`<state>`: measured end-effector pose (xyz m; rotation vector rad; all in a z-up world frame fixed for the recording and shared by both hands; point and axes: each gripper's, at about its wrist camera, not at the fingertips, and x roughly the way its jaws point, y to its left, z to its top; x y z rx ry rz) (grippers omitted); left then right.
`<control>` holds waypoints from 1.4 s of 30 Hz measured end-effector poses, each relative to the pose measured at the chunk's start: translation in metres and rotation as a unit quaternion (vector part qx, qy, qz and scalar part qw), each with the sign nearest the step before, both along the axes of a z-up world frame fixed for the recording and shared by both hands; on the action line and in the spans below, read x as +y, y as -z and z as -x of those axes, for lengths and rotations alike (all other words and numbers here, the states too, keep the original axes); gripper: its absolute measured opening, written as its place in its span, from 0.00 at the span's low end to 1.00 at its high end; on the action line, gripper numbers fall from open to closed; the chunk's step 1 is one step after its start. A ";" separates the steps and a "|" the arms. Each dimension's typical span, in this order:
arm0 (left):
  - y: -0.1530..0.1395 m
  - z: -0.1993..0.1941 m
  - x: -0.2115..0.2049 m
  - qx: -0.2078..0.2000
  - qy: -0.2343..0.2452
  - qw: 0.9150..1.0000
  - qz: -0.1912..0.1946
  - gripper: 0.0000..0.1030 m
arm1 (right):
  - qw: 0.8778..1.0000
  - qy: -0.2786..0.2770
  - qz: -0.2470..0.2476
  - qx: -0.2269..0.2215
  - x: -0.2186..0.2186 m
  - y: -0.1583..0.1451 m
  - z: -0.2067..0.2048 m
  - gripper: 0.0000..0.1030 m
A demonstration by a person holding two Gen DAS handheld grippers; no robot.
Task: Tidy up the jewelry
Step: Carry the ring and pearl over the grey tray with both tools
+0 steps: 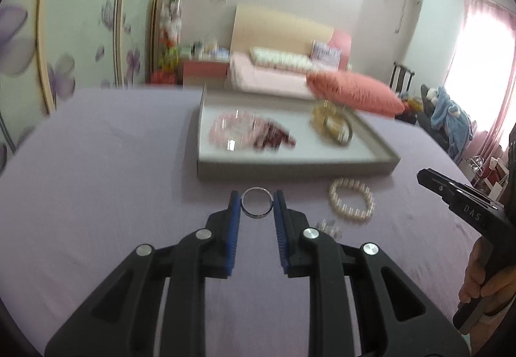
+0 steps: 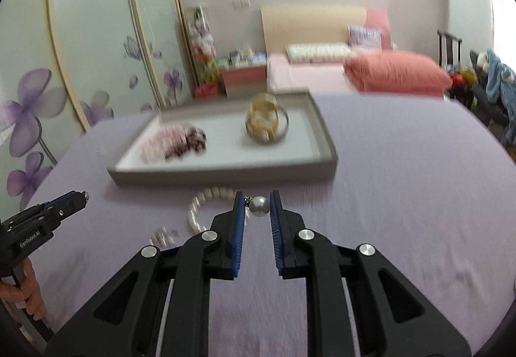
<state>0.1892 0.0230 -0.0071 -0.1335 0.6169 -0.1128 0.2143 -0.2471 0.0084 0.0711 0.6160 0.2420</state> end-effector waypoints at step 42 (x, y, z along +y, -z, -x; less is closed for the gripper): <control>-0.004 -0.176 -0.034 -0.081 -0.010 0.996 -0.025 0.21 | 1.000 0.014 -0.010 -0.008 0.043 0.014 -0.166 0.16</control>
